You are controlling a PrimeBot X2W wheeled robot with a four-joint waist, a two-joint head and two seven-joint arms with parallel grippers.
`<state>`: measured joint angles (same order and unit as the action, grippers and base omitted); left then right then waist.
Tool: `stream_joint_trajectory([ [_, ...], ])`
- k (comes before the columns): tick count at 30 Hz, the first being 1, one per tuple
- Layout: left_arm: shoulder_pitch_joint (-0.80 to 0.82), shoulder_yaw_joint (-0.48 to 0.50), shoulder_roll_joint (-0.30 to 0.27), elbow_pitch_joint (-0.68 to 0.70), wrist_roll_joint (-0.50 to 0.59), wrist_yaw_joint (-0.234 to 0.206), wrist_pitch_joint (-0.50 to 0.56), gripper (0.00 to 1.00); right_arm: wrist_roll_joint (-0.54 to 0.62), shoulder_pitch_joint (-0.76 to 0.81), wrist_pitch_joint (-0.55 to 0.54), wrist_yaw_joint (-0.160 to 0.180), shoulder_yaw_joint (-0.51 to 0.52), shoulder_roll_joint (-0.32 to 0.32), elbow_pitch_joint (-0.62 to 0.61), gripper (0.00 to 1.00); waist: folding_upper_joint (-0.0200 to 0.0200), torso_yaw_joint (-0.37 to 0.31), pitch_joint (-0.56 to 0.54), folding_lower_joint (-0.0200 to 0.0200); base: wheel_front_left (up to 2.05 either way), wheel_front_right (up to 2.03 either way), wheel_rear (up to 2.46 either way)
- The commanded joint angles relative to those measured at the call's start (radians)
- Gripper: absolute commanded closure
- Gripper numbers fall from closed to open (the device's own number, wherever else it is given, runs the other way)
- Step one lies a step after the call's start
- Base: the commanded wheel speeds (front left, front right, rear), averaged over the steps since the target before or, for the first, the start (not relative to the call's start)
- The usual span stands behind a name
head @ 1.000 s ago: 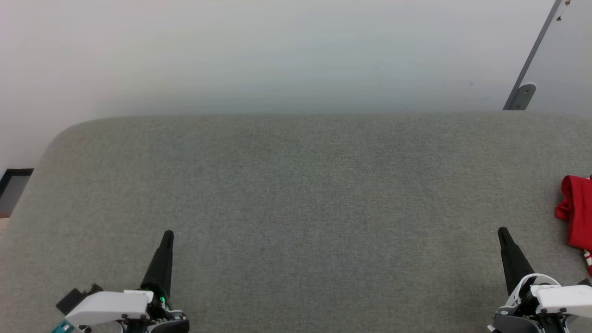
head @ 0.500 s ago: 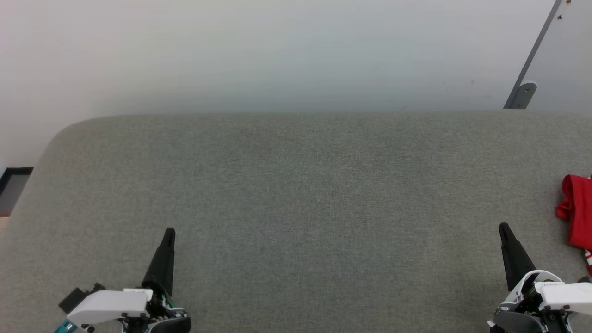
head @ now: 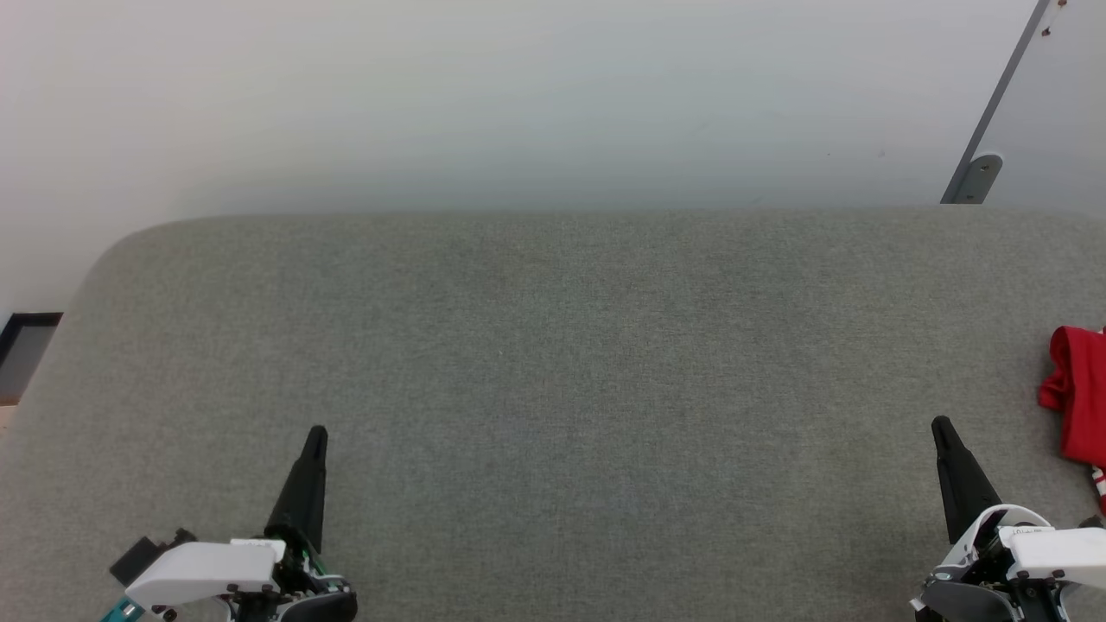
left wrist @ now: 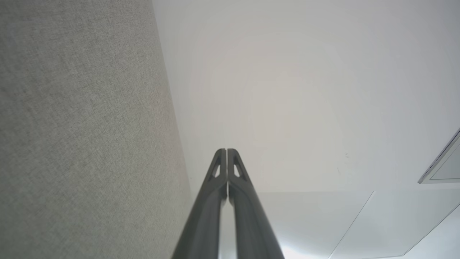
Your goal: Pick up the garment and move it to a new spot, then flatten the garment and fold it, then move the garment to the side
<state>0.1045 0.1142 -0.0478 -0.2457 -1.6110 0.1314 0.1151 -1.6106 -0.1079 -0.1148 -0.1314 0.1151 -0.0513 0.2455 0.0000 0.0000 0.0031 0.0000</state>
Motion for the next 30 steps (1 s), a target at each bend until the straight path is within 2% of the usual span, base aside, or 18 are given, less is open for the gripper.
stream_joint_trajectory([
  [1, 0.010, 0.002, 0.000, 0.002, -0.003, -0.001, 0.002, 1.00, -0.004, -0.002, -0.003, 0.001, 0.000, 0.003, -0.003, 1.00, 0.0000, 0.000, 0.000, 0.0000, 0.00, 0.00, 0.00],
  [30, 0.010, 0.002, 0.000, 0.002, -0.003, -0.001, 0.002, 1.00, -0.004, -0.002, -0.002, 0.001, 0.000, 0.003, -0.003, 1.00, 0.0000, 0.000, 0.000, 0.0000, 0.00, 0.00, 0.00],
])
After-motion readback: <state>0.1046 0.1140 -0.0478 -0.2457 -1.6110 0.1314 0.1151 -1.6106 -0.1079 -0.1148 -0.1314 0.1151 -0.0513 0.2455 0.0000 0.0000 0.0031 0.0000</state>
